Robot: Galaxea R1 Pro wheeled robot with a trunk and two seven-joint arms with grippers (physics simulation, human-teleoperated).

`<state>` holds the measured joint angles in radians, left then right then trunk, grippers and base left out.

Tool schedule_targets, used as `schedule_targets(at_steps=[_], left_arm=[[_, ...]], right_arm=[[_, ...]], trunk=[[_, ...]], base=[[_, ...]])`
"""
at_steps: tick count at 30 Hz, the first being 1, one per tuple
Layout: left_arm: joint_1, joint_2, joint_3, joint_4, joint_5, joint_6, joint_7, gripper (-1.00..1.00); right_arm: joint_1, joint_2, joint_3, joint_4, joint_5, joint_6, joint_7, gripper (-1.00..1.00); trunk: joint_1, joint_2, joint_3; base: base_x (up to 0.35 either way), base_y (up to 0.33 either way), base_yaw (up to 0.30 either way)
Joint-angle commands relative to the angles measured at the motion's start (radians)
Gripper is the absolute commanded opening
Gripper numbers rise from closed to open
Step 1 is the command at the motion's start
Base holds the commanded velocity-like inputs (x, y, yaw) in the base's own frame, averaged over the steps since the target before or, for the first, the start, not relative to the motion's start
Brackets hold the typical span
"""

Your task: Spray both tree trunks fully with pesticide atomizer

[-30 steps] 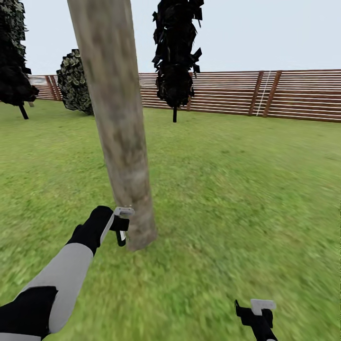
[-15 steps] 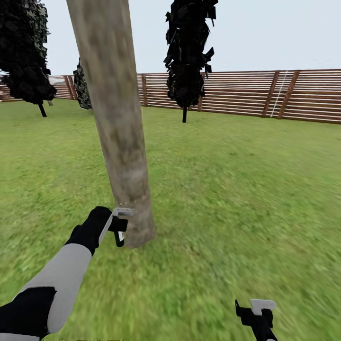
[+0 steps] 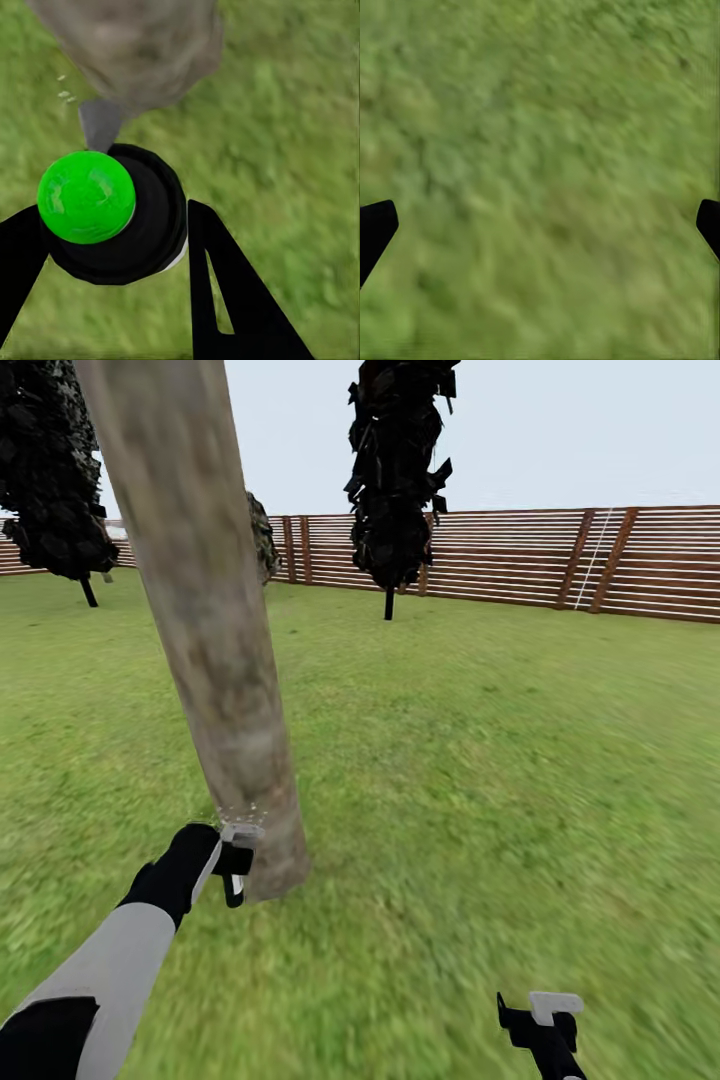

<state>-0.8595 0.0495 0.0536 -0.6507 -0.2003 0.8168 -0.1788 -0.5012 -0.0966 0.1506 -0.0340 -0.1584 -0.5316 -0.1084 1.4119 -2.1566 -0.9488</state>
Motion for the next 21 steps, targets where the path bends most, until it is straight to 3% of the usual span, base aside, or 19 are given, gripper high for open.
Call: schedule_targets(at_steps=[1, 3, 4, 9, 13, 17, 18, 21], left_arm=[[0.006, 0.014, 0.004, -0.001, -0.001, -0.005, -0.01, -1.0], [0.029, 0.049, 0.004, 0.007, 0.001, -0.059, -0.008, -1.0], [0.042, 0.053, 0.003, 0.007, 0.0, -0.071, -0.008, -1.0], [0.061, 0.041, -0.001, 0.01, 0.006, -0.086, -0.007, -1.0], [0.073, 0.012, 0.001, 0.019, -0.003, -0.103, -0.005, -1.0], [0.116, 0.023, 0.004, 0.023, -0.006, -0.125, 0.0, -1.0], [0.136, 0.023, 0.002, 0.024, -0.007, -0.16, 0.001, -1.0], [0.146, 0.021, 0.0, 0.026, -0.006, -0.178, 0.001, -1.0]], right_arm=[[0.0, 0.0, 0.009, 0.0, -0.009, -0.002, -0.002, 1.0], [0.0, 0.001, 0.009, 0.0, -0.009, -0.002, -0.002, 1.0], [0.0, 0.001, 0.009, 0.0, -0.009, -0.002, -0.002, 1.0], [0.0, 0.002, 0.009, 0.0, -0.009, -0.002, -0.002, 1.0], [0.0, 0.002, 0.009, 0.0, -0.009, -0.002, -0.002, 1.0], [0.0, 0.002, 0.009, 0.0, -0.009, -0.002, -0.002, 1.0], [0.0, 0.002, 0.009, 0.0, -0.009, -0.002, -0.003, 1.0], [0.0, 0.002, 0.009, 0.0, -0.009, -0.002, -0.002, 1.0]], trunk=[[0.0, 0.0, -0.001], [0.0, 0.0, -0.001], [0.0, 0.0, -0.001], [0.0, 0.0, -0.001], [0.0, 0.0, -0.001], [0.0, 0.0, -0.001], [0.0, 0.0, -0.001], [0.0, 0.0, -0.001]], base=[[0.236, -0.184, 0.0], [0.15, -0.108, 0.0], [0.046, -0.033, 0.005], [0.011, -0.008, 0.18], [0.001, 0.0, 0.273], [0.0, 0.0, 0.277], [0.0, 0.0, 0.223], [0.0, 0.0, 0.084]])
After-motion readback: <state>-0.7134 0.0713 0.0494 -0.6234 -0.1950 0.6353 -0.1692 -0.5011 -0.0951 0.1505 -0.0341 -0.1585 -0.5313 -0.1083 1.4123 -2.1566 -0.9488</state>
